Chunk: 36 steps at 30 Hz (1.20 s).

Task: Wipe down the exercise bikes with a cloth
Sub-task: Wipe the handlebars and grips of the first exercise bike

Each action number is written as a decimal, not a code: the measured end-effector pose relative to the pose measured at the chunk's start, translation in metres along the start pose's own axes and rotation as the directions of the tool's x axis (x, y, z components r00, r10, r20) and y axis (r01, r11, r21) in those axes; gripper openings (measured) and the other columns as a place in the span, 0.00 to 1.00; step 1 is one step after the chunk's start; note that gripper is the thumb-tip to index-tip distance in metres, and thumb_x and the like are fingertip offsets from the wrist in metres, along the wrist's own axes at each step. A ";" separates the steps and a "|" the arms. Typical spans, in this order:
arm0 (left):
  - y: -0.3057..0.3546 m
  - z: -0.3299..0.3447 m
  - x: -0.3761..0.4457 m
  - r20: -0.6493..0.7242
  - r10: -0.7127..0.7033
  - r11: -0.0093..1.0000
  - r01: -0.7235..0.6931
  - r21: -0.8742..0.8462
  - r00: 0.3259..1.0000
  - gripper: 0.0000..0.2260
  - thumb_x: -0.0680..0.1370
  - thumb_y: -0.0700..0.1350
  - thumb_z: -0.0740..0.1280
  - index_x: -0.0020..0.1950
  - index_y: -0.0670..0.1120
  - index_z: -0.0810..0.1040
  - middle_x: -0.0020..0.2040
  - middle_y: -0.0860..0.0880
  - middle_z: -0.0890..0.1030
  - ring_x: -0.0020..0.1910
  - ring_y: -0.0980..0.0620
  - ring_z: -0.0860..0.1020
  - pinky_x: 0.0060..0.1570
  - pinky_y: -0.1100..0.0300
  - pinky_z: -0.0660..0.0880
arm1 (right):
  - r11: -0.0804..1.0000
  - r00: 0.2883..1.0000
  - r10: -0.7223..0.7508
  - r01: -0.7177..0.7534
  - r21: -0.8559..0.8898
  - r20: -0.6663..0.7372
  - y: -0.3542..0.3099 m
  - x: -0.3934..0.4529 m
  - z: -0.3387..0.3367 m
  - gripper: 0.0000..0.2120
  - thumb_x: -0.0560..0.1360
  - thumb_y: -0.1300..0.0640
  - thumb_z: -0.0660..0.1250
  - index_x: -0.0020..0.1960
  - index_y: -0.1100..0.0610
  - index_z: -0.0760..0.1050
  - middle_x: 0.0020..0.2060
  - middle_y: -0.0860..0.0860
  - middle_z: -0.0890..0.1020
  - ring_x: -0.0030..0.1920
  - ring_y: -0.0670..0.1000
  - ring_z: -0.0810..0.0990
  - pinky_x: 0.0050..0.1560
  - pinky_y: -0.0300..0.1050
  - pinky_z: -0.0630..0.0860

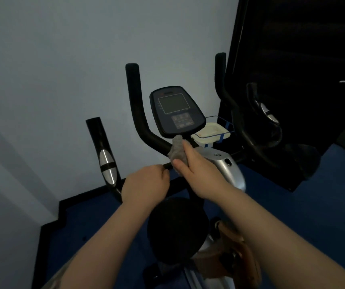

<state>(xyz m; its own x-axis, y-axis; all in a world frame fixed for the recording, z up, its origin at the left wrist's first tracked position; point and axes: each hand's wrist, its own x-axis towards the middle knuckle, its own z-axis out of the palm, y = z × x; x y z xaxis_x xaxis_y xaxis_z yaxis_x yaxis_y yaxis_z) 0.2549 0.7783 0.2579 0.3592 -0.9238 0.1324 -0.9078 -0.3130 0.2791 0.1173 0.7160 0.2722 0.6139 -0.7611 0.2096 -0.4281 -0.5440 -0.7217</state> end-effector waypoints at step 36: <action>0.007 -0.038 0.038 -0.499 0.099 0.923 -0.267 -0.277 0.861 0.06 0.76 0.37 0.64 0.48 0.45 0.80 0.46 0.52 0.78 0.48 0.57 0.72 0.48 0.64 0.68 | 0.817 0.970 0.142 -0.003 -0.577 0.197 0.057 0.056 -0.041 0.18 0.82 0.47 0.52 0.65 0.54 0.72 0.61 0.54 0.74 0.60 0.54 0.72 0.49 0.45 0.67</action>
<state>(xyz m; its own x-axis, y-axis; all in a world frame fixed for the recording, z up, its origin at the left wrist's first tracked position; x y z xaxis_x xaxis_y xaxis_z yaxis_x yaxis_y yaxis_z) 0.2709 0.7497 0.3011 0.3274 -0.7165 0.6159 -0.8737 0.0186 0.4861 0.0998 0.6279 0.2701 0.6650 -0.7463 -0.0291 -0.7340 -0.6459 -0.2099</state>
